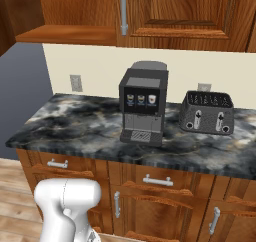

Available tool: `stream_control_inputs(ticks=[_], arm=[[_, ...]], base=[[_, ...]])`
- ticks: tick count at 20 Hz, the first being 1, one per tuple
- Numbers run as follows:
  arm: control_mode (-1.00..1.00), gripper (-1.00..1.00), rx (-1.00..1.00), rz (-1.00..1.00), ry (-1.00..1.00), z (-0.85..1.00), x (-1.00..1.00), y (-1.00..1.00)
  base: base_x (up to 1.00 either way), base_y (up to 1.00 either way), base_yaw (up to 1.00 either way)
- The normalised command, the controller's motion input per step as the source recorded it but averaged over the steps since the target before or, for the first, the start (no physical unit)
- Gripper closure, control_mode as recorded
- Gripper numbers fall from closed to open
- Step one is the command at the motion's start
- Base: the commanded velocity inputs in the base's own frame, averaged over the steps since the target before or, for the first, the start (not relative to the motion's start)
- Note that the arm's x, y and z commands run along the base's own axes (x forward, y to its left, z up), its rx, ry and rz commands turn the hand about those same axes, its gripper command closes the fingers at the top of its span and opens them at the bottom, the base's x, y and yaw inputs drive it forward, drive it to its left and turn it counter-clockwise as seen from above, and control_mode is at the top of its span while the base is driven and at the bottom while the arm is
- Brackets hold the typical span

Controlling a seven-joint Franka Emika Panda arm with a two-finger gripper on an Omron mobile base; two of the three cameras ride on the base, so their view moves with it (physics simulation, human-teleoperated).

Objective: Close all open cabinet doors.

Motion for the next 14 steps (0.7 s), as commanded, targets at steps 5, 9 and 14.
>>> stream_control_inputs(ticks=[5,9,14], arm=[[-1.00,-1.00,-0.04,0.00,-0.23,0.23,0.30,0.41],[-1.00,-1.00,-0.06,0.00,-0.20,0.18,0.30,0.50],[-1.00,-1.00,-0.06,-0.02,-0.18,0.18,0.29,0.50]], base=[[0.00,0.00,0.00],[0.00,0.00,0.00],[0.00,0.00,0.00]])
